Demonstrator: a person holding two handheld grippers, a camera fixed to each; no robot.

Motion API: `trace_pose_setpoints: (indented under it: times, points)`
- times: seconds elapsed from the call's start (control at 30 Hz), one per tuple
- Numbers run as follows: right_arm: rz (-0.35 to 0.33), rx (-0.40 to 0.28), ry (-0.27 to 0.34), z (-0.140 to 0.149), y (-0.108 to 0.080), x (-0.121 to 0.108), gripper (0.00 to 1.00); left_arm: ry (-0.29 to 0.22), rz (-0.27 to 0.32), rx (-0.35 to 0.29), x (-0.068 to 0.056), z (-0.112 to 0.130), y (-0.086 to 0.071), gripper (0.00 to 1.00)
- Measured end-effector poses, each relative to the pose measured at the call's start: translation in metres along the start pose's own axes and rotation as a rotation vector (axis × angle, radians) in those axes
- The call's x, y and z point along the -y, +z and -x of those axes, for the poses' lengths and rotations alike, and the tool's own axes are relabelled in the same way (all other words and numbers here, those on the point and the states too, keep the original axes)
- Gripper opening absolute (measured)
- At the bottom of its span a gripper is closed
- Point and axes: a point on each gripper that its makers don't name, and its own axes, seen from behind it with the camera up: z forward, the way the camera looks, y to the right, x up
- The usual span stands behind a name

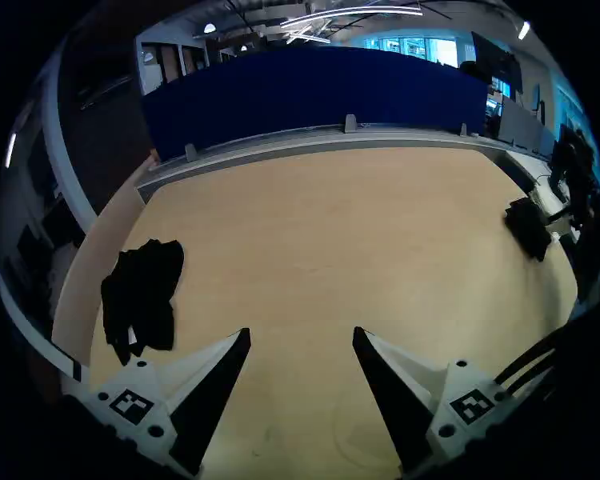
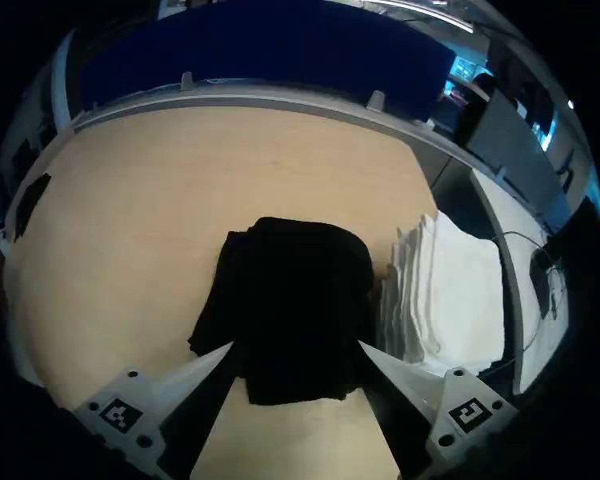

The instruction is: Fold towel

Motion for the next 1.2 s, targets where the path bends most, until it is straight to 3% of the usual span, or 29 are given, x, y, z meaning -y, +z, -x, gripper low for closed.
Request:
trace_pose_setpoints:
  times: [0.3, 0.77, 1.0, 1.2]
  points:
    - [0.000, -0.011, 0.007, -0.004, 0.000, 0.004, 1.00, 0.000, -0.004, -0.004, 0.003, -0.001, -0.002, 0.95]
    - [0.004, -0.071, 0.066, -0.008, -0.002, 0.009, 1.00, 0.005, -0.001, -0.012, 0.003, -0.006, -0.005, 0.95]
    - [0.010, -0.164, 0.116, -0.021, -0.004, 0.013, 1.00, 0.004, -0.003, -0.016, 0.003, -0.006, -0.005, 0.95]
    - [0.035, -0.305, 0.177, -0.046, -0.016, 0.012, 1.00, -0.005, 0.003, -0.025, 0.003, -0.007, -0.005, 0.95]
